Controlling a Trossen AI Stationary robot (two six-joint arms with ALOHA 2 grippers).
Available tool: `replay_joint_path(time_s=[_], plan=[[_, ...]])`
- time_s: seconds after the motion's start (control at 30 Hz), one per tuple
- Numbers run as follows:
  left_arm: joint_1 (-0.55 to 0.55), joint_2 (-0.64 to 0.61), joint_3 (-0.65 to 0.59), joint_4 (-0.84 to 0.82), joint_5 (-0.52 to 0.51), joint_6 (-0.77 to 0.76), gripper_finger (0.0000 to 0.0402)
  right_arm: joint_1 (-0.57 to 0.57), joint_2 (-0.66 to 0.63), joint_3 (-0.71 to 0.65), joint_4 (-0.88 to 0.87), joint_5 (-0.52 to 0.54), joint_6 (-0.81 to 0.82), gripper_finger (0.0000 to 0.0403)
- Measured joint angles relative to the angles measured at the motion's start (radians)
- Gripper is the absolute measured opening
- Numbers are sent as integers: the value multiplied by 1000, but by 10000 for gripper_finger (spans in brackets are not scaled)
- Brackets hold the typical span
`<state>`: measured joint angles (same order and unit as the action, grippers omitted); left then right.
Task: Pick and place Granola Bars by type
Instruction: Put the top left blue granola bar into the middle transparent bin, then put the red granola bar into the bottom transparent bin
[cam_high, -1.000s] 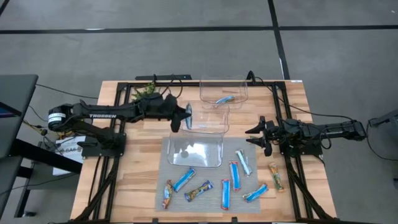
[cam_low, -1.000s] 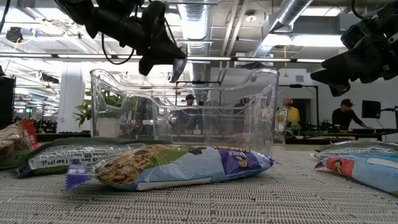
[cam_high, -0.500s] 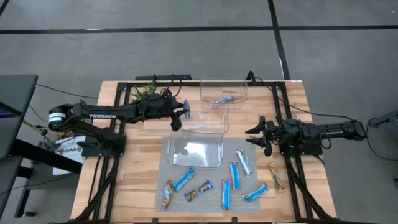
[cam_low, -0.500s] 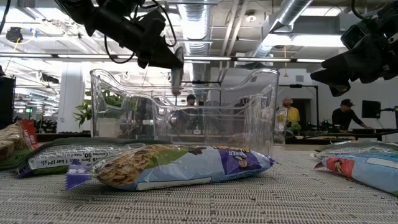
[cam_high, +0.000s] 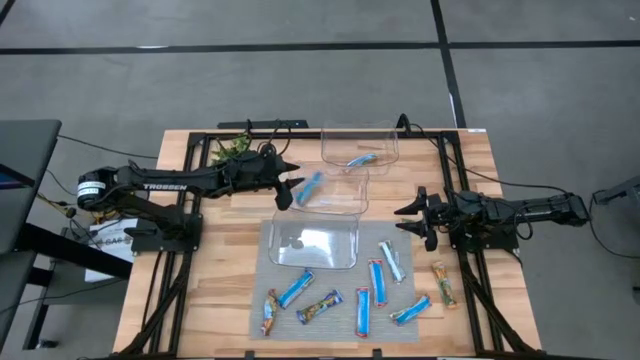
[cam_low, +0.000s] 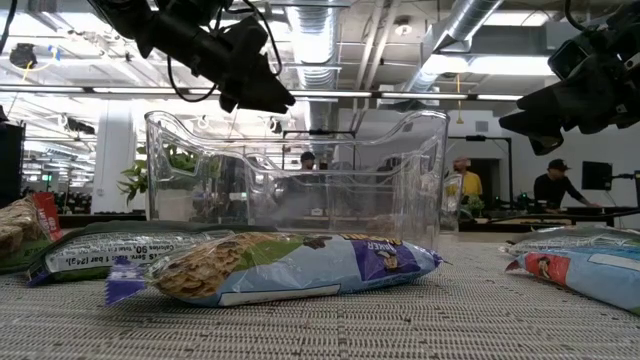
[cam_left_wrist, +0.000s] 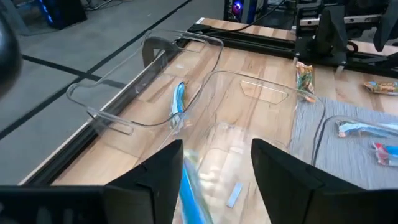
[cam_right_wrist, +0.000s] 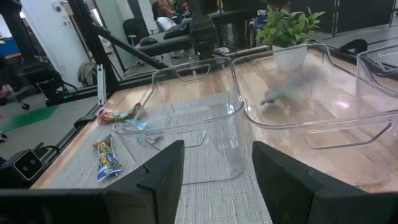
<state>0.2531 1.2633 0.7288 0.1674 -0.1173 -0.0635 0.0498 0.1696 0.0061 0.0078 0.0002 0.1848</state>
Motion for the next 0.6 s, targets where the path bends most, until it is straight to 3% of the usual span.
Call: replay_joint_path(time_s=[0.33,0.6], plan=[[0,0,0,4,53,-170,185,0,0,0,0,0,0,184],[-45,0,0,36,253,-633,185,0,0,0,0,0,0,184]])
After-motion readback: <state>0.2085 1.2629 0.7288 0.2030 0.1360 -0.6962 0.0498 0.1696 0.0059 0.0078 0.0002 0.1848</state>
